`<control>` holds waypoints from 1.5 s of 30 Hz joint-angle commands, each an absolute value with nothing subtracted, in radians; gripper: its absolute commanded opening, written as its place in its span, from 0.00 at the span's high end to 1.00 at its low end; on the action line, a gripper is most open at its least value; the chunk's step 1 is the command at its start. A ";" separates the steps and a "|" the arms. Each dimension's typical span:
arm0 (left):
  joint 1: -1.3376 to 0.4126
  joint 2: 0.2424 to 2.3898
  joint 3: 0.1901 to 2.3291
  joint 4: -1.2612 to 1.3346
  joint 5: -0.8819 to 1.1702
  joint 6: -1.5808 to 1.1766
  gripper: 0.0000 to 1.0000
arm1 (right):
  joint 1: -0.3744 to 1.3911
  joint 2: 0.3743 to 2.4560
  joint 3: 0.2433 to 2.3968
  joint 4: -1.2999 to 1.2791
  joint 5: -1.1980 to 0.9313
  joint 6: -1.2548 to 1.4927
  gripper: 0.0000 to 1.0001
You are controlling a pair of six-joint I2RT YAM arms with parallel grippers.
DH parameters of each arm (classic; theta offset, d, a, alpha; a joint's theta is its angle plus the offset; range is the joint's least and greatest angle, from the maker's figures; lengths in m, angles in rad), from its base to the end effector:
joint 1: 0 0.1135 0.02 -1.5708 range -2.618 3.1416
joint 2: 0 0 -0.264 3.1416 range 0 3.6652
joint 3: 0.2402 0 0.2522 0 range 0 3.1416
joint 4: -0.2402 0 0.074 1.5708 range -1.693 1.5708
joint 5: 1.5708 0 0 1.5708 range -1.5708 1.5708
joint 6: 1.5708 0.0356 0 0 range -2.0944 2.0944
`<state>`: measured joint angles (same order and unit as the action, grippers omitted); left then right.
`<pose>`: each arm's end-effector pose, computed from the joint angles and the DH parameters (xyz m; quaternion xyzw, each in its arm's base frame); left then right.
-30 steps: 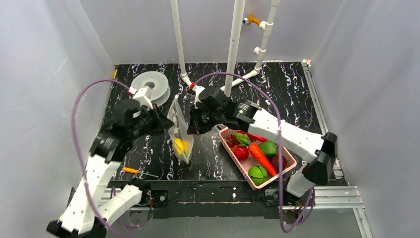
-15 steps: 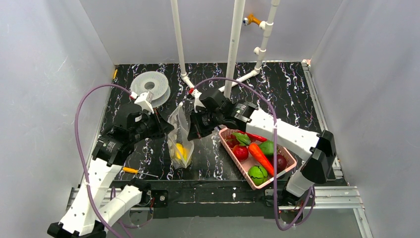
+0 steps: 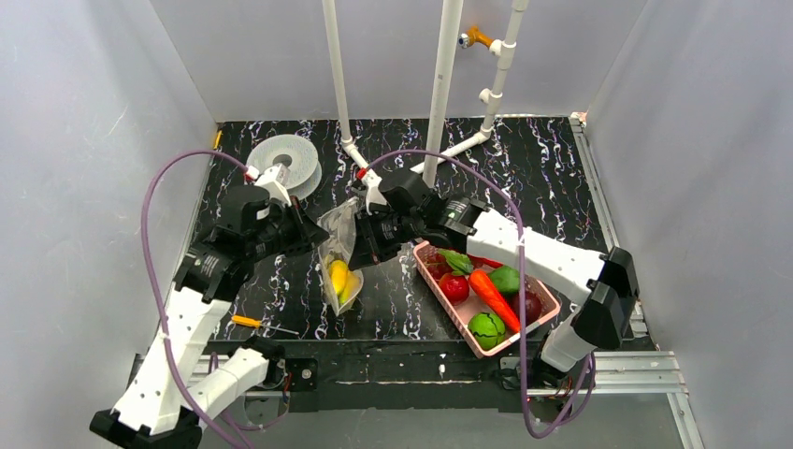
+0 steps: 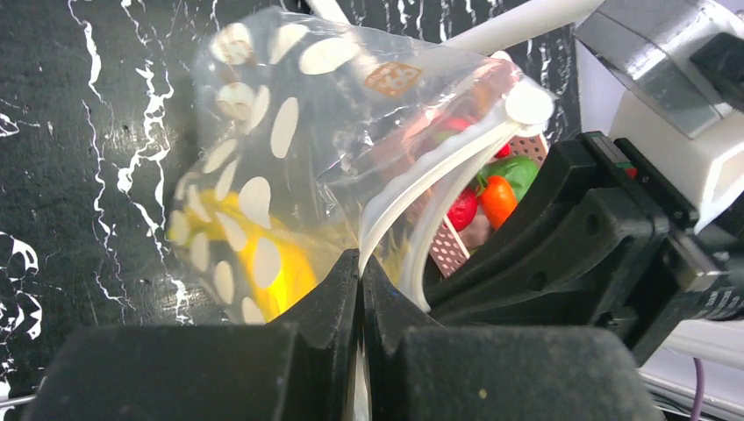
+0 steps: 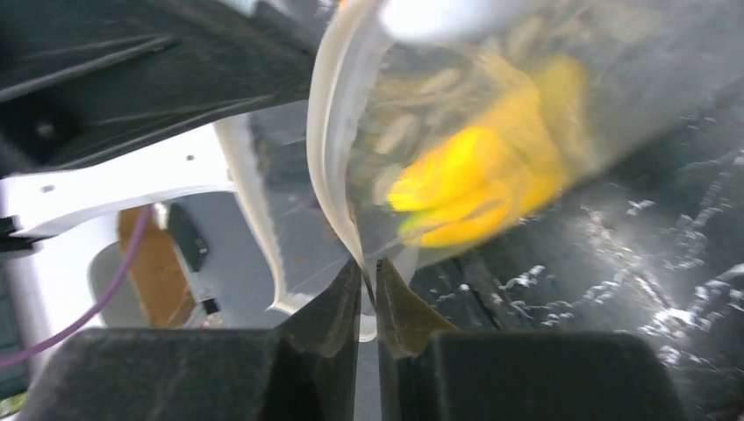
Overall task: Place the food in the zip-top bag and seal the zipper
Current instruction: Adjust the zipper food storage bag at the center of the board.
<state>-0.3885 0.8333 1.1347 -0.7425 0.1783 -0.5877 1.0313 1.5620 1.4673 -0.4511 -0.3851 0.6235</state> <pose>0.1431 -0.0654 0.3924 -0.0362 0.8419 -0.3164 0.4356 0.1728 0.3146 0.3585 -0.2651 0.8187 0.4672 0.2030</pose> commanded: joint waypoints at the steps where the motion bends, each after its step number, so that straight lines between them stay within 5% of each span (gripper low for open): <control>1: -0.388 0.903 1.127 -0.761 0.200 -0.581 1.00 | 1.034 1.615 1.557 -0.640 -0.190 0.533 0.79; 7: -0.388 0.938 1.109 -0.712 0.253 -0.583 1.00 | 1.072 1.543 1.590 -0.725 0.033 0.445 0.56; 16: -0.388 0.966 1.053 -0.667 0.305 -0.587 1.00 | 1.150 1.455 1.532 -0.608 0.077 0.418 0.37; 31: -0.388 0.896 1.021 -0.647 0.336 -0.610 1.00 | 1.160 1.539 1.409 -0.431 0.177 0.423 0.27; 36: -0.388 0.887 1.026 -0.661 0.354 -0.610 1.00 | 1.160 1.578 1.438 -0.390 0.232 0.417 0.37; 45: -0.388 0.887 1.037 -0.724 0.285 -0.545 1.00 | 1.170 1.569 1.449 -0.354 0.204 0.422 0.97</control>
